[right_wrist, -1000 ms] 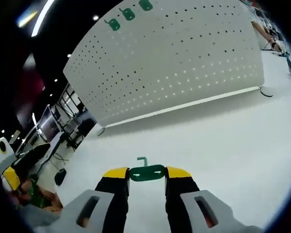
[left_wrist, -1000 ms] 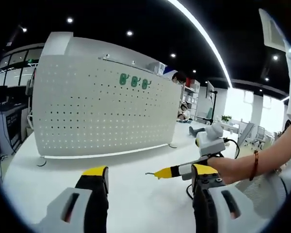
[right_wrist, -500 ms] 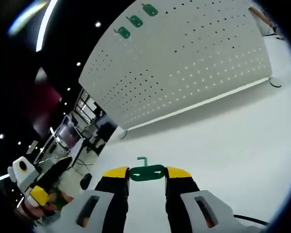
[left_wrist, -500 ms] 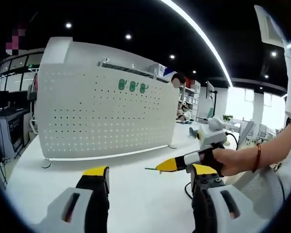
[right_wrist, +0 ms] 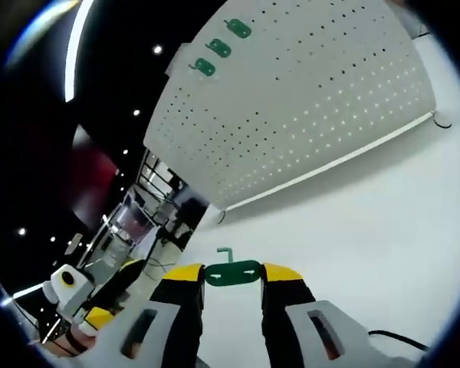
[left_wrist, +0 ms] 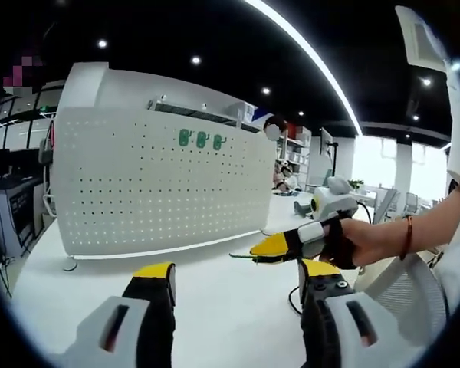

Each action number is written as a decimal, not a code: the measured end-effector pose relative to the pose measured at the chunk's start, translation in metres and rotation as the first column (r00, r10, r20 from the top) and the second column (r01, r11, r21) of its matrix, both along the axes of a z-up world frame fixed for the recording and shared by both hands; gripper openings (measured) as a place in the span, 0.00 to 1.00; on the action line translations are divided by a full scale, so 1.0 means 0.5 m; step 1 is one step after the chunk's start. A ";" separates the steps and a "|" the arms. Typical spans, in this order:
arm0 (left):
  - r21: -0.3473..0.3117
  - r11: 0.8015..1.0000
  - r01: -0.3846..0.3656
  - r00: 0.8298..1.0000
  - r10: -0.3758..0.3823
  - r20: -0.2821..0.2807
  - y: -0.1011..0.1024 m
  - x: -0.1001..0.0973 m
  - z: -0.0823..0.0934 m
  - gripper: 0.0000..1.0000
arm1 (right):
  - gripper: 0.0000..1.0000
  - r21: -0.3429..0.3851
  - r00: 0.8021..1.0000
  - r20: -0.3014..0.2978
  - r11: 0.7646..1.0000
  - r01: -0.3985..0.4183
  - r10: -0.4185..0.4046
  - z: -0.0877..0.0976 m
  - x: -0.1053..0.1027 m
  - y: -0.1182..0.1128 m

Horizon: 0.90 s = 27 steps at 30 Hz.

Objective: Insert the hook assembly into the mounting plate slot until the hook locks in place.

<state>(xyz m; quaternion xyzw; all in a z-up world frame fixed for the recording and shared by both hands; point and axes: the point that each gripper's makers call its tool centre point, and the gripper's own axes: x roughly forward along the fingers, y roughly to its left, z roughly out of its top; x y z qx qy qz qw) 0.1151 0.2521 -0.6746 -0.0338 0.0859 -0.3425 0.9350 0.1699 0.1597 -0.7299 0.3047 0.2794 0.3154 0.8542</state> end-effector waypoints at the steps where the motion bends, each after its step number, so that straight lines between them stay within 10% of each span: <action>1: -0.001 1.000 0.005 1.000 -0.005 0.003 -0.002 -0.001 0.001 0.67 | 0.28 0.006 1.000 -0.005 1.000 -0.009 0.009 0.001 -0.003 0.001; 27: 0.047 0.995 0.093 0.995 -0.094 0.020 -0.012 -0.018 -0.015 0.52 | 0.28 0.112 0.966 -0.034 0.962 -0.250 0.255 0.044 -0.074 0.046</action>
